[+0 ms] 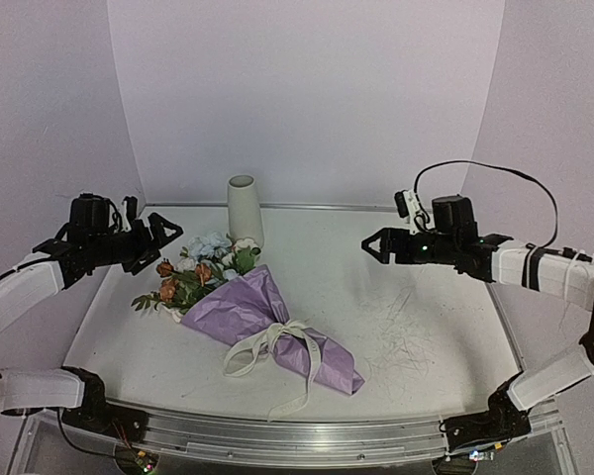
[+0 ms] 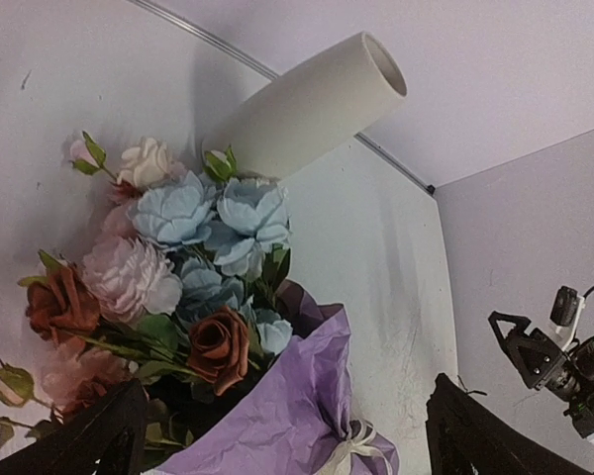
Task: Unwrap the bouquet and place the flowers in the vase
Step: Move the fake flower to the center of the board.
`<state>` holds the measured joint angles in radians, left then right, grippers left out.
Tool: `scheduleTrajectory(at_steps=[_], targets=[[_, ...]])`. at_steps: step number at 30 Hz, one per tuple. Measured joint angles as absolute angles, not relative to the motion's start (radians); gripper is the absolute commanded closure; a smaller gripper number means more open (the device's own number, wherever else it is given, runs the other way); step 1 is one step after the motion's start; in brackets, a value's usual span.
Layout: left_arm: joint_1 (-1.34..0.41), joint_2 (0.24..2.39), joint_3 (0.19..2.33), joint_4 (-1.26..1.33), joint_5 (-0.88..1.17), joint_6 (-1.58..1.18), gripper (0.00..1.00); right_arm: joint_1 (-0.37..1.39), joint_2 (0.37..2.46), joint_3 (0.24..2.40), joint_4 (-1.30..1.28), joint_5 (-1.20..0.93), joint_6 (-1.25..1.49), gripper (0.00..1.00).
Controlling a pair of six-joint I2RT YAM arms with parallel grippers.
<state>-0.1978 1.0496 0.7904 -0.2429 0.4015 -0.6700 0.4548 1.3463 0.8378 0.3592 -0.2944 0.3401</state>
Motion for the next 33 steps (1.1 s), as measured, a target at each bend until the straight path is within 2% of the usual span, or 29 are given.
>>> scheduleTrajectory(at_steps=[6, 17, 25, 33], targets=[[-0.347, 1.02, 0.725, -0.243, 0.327, -0.747, 0.02, 0.57, 1.475, 0.905, 0.363, -0.334, 0.338, 0.2], [-0.436, 0.864, 0.575, -0.227, 0.249, -0.897, 0.03, 0.712, 1.703, 1.071, 0.368, -0.371, 0.337, 0.31], [-0.519, 0.882, 0.513, -0.224, 0.208, -0.959, 0.03, 0.775, 1.849, 1.201, 0.376, -0.382, 0.341, 0.34], [-0.526, 0.913, 0.513, -0.201, 0.187, -0.969, 0.03, 0.817, 1.984, 1.306, 0.377, -0.393, 0.36, 0.35]])
